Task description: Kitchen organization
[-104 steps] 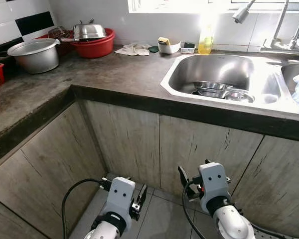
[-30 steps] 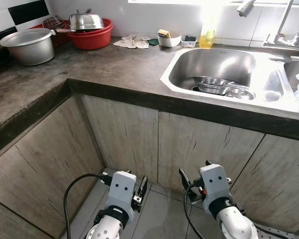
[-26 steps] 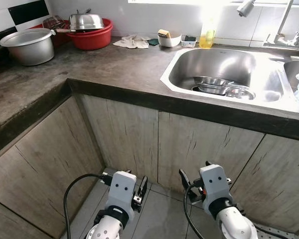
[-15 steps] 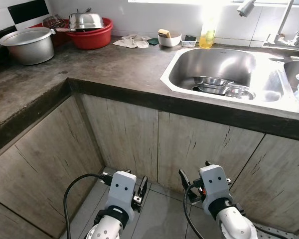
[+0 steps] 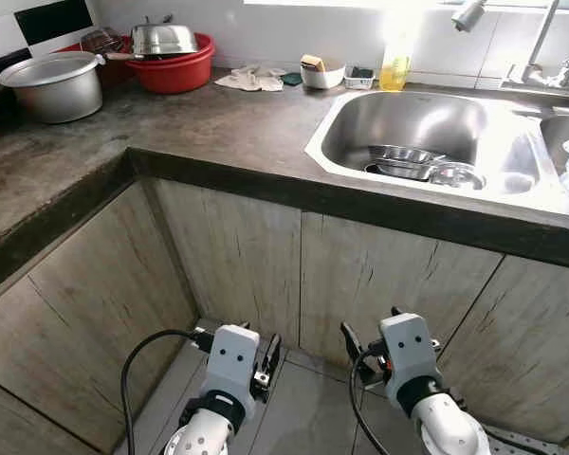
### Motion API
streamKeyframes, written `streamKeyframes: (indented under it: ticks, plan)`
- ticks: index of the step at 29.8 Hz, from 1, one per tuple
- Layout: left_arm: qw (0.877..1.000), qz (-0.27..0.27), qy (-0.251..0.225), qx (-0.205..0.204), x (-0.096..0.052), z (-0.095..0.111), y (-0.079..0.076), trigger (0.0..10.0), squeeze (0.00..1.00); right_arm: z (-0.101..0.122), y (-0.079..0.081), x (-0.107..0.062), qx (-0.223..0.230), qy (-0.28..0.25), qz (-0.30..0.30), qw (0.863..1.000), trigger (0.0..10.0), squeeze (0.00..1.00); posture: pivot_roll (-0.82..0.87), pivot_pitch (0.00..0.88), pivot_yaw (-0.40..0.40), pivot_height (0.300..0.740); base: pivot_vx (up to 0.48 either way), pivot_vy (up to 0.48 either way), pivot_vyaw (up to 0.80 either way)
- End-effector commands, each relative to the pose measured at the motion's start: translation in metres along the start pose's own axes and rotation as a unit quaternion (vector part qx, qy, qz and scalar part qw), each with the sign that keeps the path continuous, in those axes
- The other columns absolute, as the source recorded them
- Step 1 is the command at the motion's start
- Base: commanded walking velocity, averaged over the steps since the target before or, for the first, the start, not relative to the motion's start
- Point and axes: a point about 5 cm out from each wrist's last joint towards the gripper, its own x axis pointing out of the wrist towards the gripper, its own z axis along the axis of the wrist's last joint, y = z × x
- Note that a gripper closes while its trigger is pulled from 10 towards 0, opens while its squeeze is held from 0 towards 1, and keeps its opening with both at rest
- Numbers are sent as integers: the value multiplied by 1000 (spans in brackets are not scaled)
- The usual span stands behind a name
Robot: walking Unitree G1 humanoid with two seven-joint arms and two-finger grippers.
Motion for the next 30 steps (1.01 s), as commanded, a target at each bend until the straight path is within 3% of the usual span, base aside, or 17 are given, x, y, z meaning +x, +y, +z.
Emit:
streamKeyframes:
  ticks: [1, 19, 30]
  plan:
    - [1000, 0, 4, 1, 0, -2, 0, 10000, 0, -3, 0, 0, 2, 10, 0, 1000, 10000, 0, 33, 81, 4, 740, 0, 0, 0]
    - [1000, 18, 0, -4, -1, 0, 4, 10000, 0, -1, -7, -2, 11, 1, -30, 999, 10000, 0, 32, 84, 2, 740, 0, 0, 0]
    - [1000, -3, 3, 0, 1, -2, -1, 10000, 0, -2, -4, -2, 19, 9, -9, 1000, 10000, 0, 29, 66, 2, 740, 0, 0, 0]
